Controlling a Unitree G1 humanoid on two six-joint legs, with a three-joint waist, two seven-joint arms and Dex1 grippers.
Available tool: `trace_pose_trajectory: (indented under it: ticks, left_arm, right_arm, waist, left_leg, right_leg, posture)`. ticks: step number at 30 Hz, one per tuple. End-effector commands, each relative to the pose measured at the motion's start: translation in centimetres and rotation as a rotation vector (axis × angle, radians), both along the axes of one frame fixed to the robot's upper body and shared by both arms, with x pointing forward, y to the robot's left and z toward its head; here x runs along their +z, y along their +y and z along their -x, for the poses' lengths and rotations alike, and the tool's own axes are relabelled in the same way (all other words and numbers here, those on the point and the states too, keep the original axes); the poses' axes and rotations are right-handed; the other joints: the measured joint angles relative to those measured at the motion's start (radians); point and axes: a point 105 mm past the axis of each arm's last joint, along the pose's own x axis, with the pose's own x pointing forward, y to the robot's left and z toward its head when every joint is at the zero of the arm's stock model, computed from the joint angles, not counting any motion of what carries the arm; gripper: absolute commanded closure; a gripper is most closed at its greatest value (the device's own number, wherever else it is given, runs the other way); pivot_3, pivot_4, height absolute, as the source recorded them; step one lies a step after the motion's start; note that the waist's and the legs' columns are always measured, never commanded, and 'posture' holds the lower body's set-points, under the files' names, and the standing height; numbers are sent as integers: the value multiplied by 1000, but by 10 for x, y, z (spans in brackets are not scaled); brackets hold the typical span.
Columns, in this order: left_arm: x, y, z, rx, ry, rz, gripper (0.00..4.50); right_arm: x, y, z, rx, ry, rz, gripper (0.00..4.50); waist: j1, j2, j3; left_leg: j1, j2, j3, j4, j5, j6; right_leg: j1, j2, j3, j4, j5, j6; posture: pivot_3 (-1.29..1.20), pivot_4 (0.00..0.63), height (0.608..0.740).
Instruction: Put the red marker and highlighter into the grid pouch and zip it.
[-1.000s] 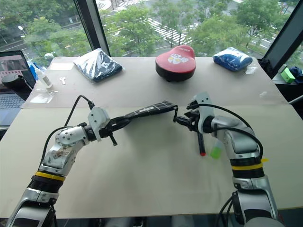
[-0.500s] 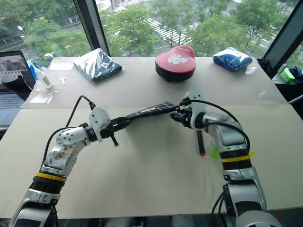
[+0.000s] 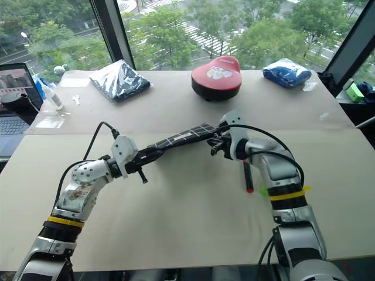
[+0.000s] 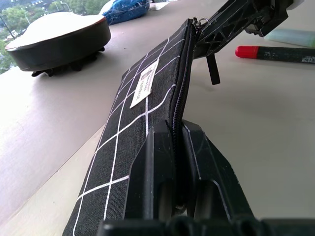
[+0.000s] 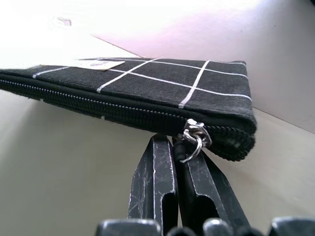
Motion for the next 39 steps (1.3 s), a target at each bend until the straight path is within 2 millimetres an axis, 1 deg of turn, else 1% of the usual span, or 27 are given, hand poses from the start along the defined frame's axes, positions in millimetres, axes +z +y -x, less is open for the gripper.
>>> trace_pose_trajectory:
  ticks: [1, 4, 5, 7, 9, 11, 12, 16, 18, 19, 20, 22, 24, 26, 30, 32, 35, 36, 37, 39]
  left_arm:
    - [13, -6, 2, -20, -47, 17, 4500]
    - [13, -8, 2, -27, -48, 19, 4500]
    - [14, -9, 1, -28, -49, 20, 4500]
    - [17, -10, 1, -35, -51, 28, 4500]
    - [18, -11, 0, -40, -52, 32, 4500]
    - [18, -12, 1, -44, -51, 33, 4500]
    - [18, -12, 1, -46, -49, 33, 4500]
    - [18, -13, 1, -53, -47, 32, 4500]
    - [19, -13, 1, -54, -46, 34, 4500]
    - [20, -14, 1, -56, -45, 35, 4500]
    - [20, -13, 1, -57, -45, 35, 4500]
    - [21, -13, 1, -57, -43, 37, 4500]
    - [22, -12, 1, -56, -42, 36, 4500]
    - [22, -11, 1, -55, -39, 37, 4500]
    - [22, -12, 2, -60, -33, 37, 4500]
    - [23, -13, 2, -62, -32, 37, 4500]
    - [24, -14, 1, -63, -34, 39, 4500]
    - [25, -15, 0, -63, -34, 40, 4500]
    - [25, -15, 0, -62, -34, 41, 4500]
    - [25, -15, 1, -59, -34, 44, 4500]
  right_arm:
    - [13, 28, 3, 111, -114, 99, 4491]
    - [16, 42, -2, 128, -149, 149, 4491]
    - [20, 48, -4, 137, -160, 152, 4491]
    - [35, 60, -10, 155, -194, 150, 4491]
    - [45, 65, -13, 166, -210, 145, 4491]
    - [48, 70, -11, 201, -212, 145, 4491]
    - [48, 74, -8, 234, -212, 157, 4491]
    - [34, 88, 13, 393, -210, 243, 4491]
    - [28, 91, 22, 463, -209, 279, 4491]
    - [24, 90, 25, 490, -211, 307, 4491]
    - [22, 86, 24, 494, -219, 337, 4491]
    - [23, 74, 11, 431, -241, 393, 4491]
    - [30, 72, 5, 403, -247, 376, 4491]
    - [36, 82, 12, 438, -247, 328, 4491]
    - [41, 115, 49, 626, -214, 219, 4491]
    - [39, 122, 58, 668, -202, 213, 4491]
    - [27, 124, 58, 666, -187, 239, 4491]
    - [25, 123, 55, 652, -187, 245, 4491]
    - [24, 120, 48, 609, -182, 239, 4491]
    - [25, 111, 32, 517, -180, 217, 3774]
  waist:
    - [-2, 0, 0]
    - [-3, 0, 0]
    - [-3, 0, 0]
    - [-6, 0, 0]
    - [-7, 0, 0]
    - [-7, 0, 0]
    - [-7, 0, 0]
    - [-9, 0, 0]
    - [-10, 0, 0]
    - [-10, 0, 0]
    - [-9, 0, 0]
    - [-9, 0, 0]
    - [-10, 0, 0]
    - [-10, 0, 0]
    - [-11, 0, 0]
    - [-10, 0, 0]
    - [-8, 0, 0]
    - [-7, 0, 0]
    - [-7, 0, 0]
    - [-9, 0, 0]
  left_leg:
    - [0, 0, 0, 0, 0, 0]
    - [0, 0, 0, 0, 0, 0]
    - [0, 0, 0, 0, 0, 0]
    - [0, 0, 0, 0, 0, -1]
    - [-1, 0, 0, 0, 1, -1]
    - [-1, 0, -1, 0, 1, -1]
    - [-1, 0, -1, -1, 1, -1]
    - [-1, -1, -1, -1, 1, -1]
    - [-1, -1, -1, -1, 1, -1]
    - [-1, -1, -1, -1, 1, -1]
    - [-1, -1, -1, -1, 1, -1]
    - [-1, -1, -1, -1, 1, -1]
    - [-1, -1, -1, 0, 1, -2]
    - [-1, -1, -1, -1, 1, -2]
    - [-1, 0, -1, -1, 1, -2]
    - [-1, 0, -1, -1, 1, -2]
    - [-1, 0, -1, -1, 1, -2]
    - [-1, -1, -2, -1, 1, -2]
    - [-1, -1, -2, -1, 1, -2]
    - [-1, -1, -2, -1, 1, -2]
  right_leg:
    - [0, 0, 0, 0, 0, 0]
    - [-1, 0, 0, 0, 0, 0]
    - [0, 0, 0, 0, 0, 0]
    - [-1, 0, 0, 0, 0, 0]
    - [-1, 0, 0, 0, 0, 0]
    - [-1, 0, 0, 0, 0, 0]
    - [-1, 0, -1, 1, 0, 0]
    - [-1, 0, -1, 0, 0, 0]
    - [-1, 0, -1, 0, 0, 0]
    - [-1, 0, -1, 0, 0, 0]
    - [-1, 0, -1, 0, 0, 0]
    - [-1, 0, -1, 0, 0, 0]
    - [-1, 0, -1, 0, 0, 0]
    - [-1, 0, -1, 0, 0, 0]
    - [-3, 1, -1, 1, 0, 0]
    - [-2, 1, -1, 1, 0, 0]
    - [-1, 1, -1, 1, 0, 0]
    - [-1, 1, -1, 1, 0, 0]
    - [-1, 0, -1, 1, 0, 0]
    - [-1, 0, -1, 1, 0, 0]
  posture:
    - [0, 150, 740]
    - [0, 150, 740]
    - [0, 150, 740]
    - [0, 150, 740]
    - [0, 150, 740]
    - [0, 150, 740]
    - [0, 150, 740]
    - [0, 150, 740]
    - [0, 150, 740]
    - [0, 150, 740]
    - [0, 150, 740]
    - [0, 150, 740]
    - [0, 150, 740]
    - [0, 150, 740]
    - [0, 150, 740]
    - [0, 150, 740]
    - [0, 150, 740]
    - [0, 150, 740]
    - [0, 150, 740]
    - [0, 150, 740]
